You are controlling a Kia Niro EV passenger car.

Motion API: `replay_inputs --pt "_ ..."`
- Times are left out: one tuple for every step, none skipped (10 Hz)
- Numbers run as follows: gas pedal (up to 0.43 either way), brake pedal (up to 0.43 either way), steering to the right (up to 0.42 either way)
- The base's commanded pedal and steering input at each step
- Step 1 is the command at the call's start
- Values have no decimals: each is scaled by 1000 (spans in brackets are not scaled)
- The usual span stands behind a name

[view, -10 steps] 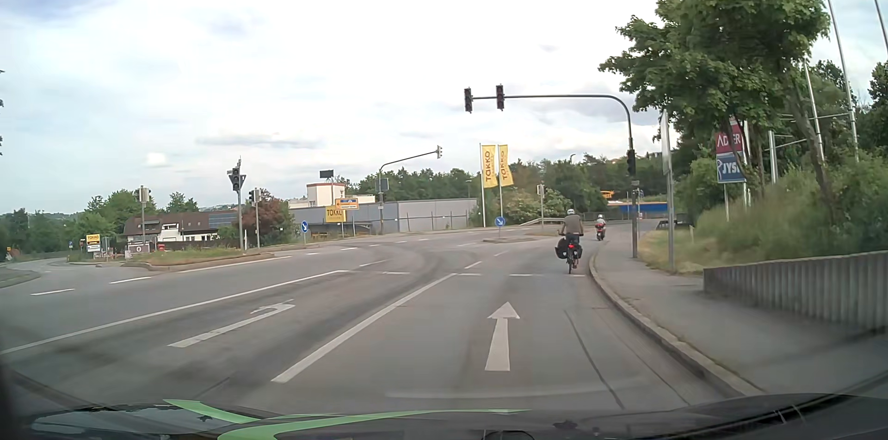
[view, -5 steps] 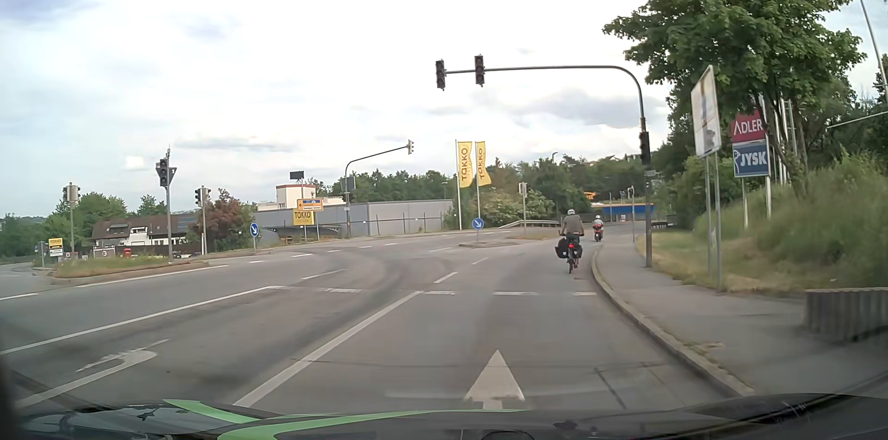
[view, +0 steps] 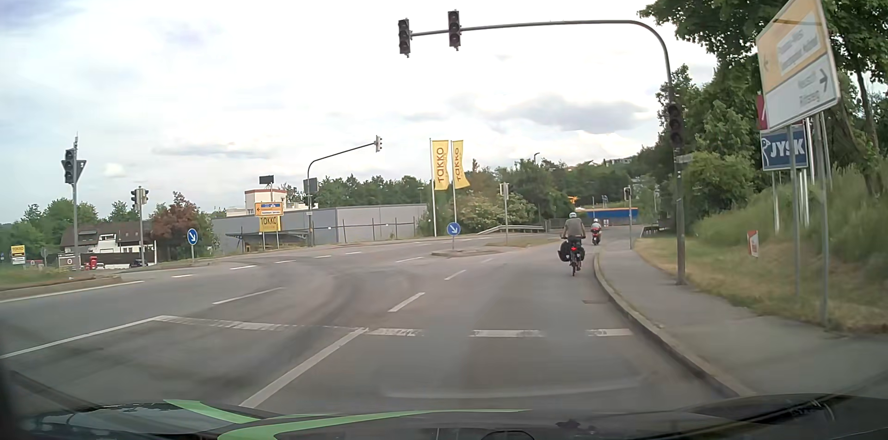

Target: Follow the waypoints while adhering to traffic rules and regulations

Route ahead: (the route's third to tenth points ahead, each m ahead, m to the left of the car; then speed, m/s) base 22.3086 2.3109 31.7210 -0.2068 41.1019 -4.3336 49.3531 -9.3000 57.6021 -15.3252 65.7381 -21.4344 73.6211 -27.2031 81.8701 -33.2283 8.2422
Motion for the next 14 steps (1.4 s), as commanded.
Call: replay_inputs --pt "39 0 45" --pt "39 0 45" --pt "39 0 46" --pt "39 0 46" --pt "39 0 46" --pt "47 0 46" --pt "47 0 47" --pt "47 0 46" --pt "47 0 47" --pt "47 0 47" --pt "47 0 48" --pt "47 0 50" --pt "59 0 51" --pt "59 0 51"
